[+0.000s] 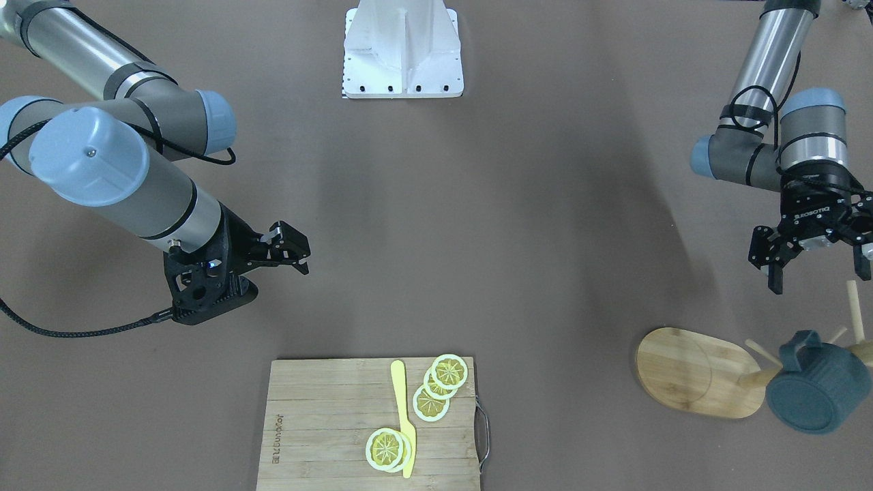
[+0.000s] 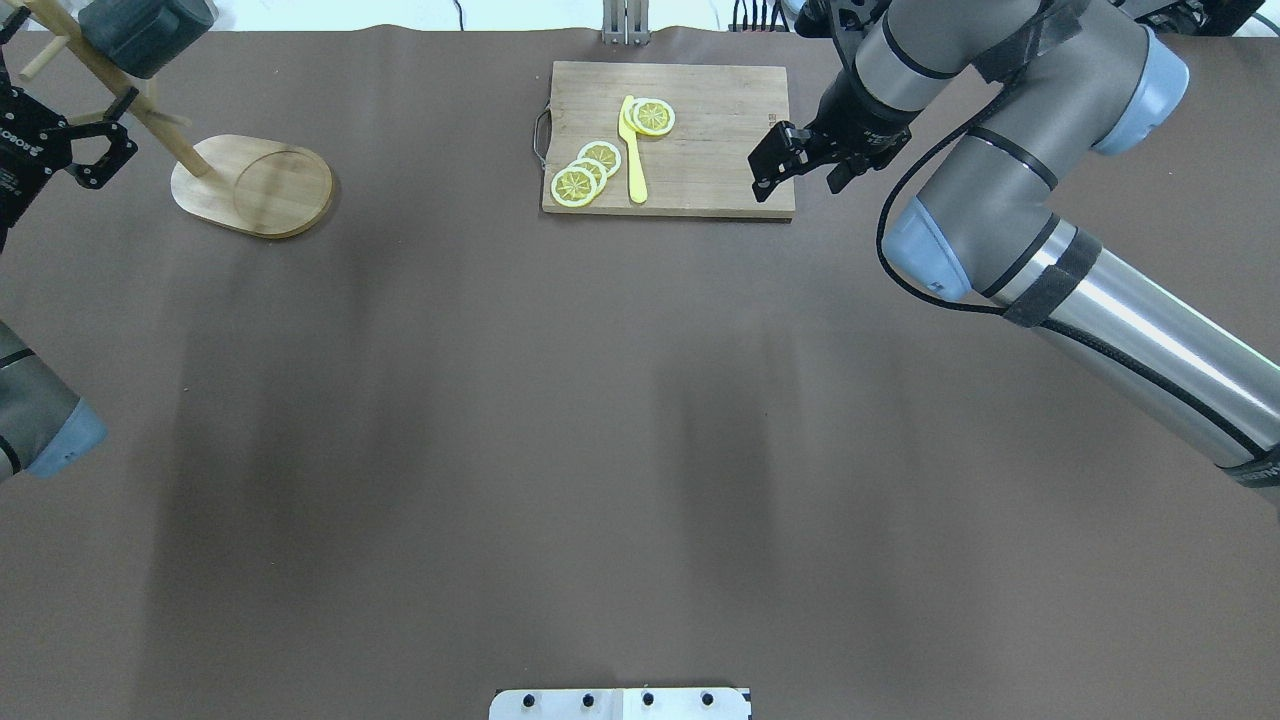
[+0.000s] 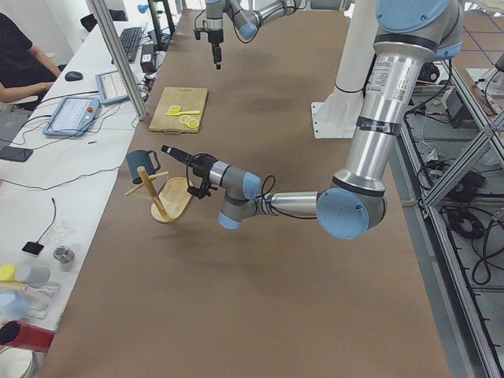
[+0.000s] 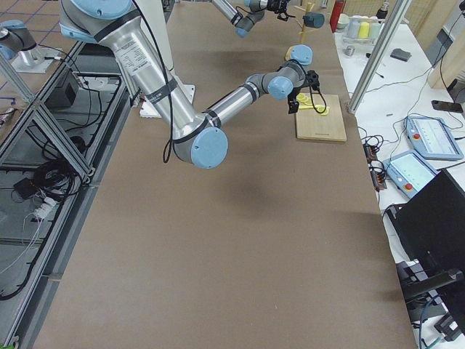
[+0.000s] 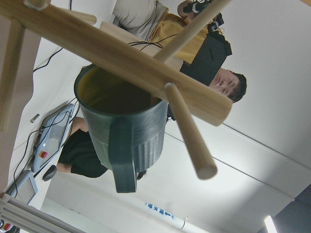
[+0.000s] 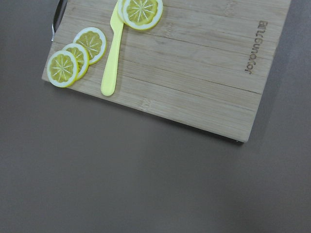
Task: Hang cup on storage rack
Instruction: 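Open the left gripper and withdraw it while the right arm retracts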
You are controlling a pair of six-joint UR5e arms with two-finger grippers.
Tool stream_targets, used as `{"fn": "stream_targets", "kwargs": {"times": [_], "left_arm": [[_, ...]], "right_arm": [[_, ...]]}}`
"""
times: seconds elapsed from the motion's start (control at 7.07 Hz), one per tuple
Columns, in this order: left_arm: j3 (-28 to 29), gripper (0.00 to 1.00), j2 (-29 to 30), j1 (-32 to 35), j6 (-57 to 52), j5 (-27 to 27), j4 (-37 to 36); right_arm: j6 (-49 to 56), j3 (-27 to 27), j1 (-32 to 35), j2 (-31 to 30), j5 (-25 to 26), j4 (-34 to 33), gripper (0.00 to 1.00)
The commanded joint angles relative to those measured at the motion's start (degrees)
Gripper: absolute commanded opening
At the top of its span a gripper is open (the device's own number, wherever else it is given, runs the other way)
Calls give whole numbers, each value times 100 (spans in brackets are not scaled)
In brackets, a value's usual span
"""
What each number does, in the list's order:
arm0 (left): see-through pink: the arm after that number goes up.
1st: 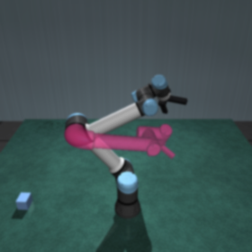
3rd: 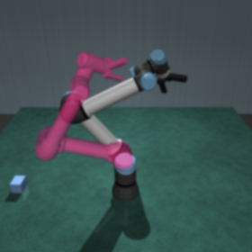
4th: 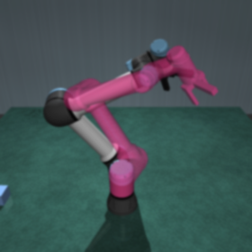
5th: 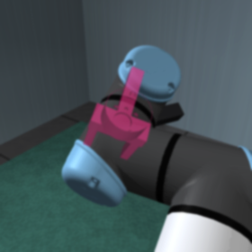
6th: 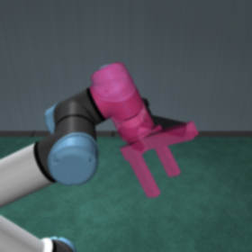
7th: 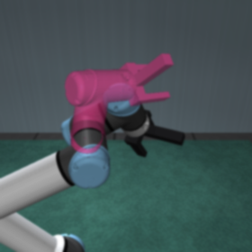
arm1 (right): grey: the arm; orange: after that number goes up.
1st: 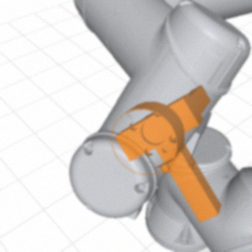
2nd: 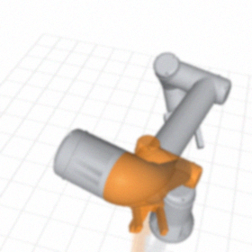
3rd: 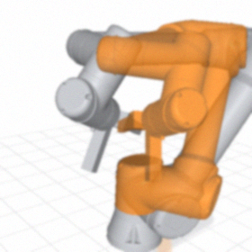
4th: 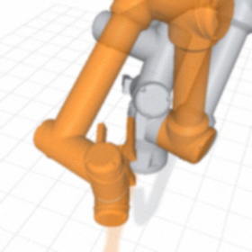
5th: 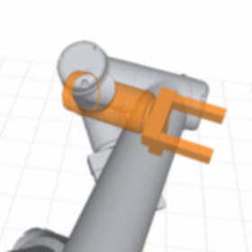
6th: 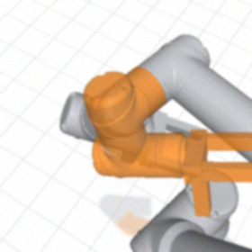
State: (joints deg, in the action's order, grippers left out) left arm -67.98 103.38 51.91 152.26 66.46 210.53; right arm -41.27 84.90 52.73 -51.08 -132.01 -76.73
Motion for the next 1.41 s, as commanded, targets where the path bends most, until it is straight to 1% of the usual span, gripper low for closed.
{"fn": "stream_targets", "kwargs": {"times": [0.0,0.14,0.42,0.57,0.71,0.85,0.99,1.13,1.27], "left_arm": [[-390,99,-125,-6,-20,-27,-12],[-565,99,-308,-6,-47,-28,5],[-1398,99,-755,-6,-1062,-19,-21],[-1707,99,-1054,3,-1232,-10,-65],[-2127,99,-1265,3,-2008,-1,-222],[-2802,99,-1555,20,-2703,-19,-641],[-3722,99,-2053,64,-3449,-27,-1272],[-4340,99,-2346,195,-4527,-36,-1783],[-4338,99,-2418,483,-5643,-45,-1857]], "right_arm": [[5,-9,0,-7,0,0,99],[5,-9,9,-42,-9,0,99],[22,-9,114,-156,-35,0,100],[75,0,123,-217,-35,0,100],[75,-9,132,-270,-35,0,100],[32,0,132,-314,-35,-9,100],[14,-9,202,-410,-35,-26,100],[14,-9,307,-498,-53,-61,100],[5,-17,386,-551,-35,-79,100]]}}
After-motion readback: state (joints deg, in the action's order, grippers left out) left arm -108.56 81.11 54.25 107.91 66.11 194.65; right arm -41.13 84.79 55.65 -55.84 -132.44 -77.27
